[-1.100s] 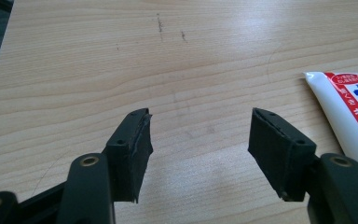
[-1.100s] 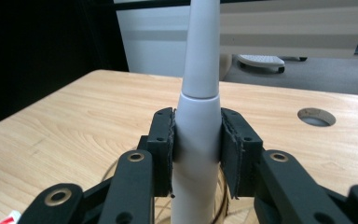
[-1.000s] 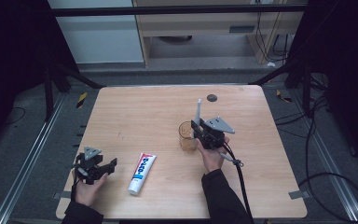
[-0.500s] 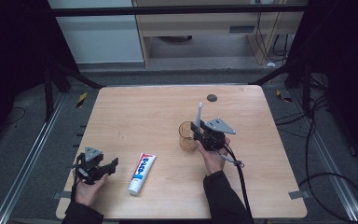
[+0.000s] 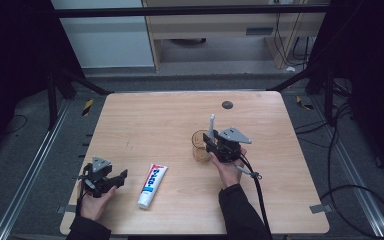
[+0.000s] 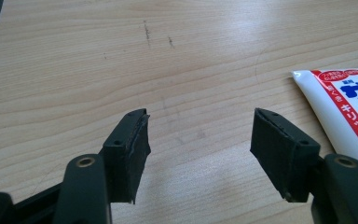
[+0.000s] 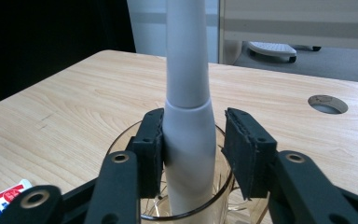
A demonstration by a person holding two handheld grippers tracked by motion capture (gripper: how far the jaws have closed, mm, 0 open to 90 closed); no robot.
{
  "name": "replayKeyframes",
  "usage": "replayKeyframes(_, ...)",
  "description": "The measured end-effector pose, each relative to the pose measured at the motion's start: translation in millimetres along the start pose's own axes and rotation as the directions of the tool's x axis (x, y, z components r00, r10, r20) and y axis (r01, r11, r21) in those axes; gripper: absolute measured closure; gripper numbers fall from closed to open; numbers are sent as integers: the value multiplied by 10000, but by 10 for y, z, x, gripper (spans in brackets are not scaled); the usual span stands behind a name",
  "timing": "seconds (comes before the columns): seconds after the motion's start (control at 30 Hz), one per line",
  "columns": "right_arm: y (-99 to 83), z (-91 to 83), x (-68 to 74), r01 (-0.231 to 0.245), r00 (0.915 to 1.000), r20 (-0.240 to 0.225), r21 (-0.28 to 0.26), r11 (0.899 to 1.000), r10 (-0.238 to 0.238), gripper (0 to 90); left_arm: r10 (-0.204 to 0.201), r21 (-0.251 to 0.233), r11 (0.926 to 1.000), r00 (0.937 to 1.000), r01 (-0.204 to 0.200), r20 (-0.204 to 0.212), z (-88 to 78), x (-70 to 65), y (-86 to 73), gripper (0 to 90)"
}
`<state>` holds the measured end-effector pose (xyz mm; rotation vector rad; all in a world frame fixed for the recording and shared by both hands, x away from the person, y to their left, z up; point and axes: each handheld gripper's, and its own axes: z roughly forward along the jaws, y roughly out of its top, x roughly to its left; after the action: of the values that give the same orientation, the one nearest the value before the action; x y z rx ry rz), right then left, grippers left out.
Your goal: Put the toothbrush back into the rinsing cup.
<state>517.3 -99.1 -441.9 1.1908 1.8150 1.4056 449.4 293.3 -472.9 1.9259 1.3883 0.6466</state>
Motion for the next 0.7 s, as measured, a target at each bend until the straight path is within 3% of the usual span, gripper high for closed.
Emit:
replayKeyframes(0.43,-3,-10,23,136,9999,-29,56,9999,-136,474,-144,45,9999,9999,145,-60,-8,13,1,329)
replayKeyframes(0.7,30,-85,61,302,9990,-321,132,9995,-298,353,-397,42,9992,9988,396,286,-30,35,8,315)
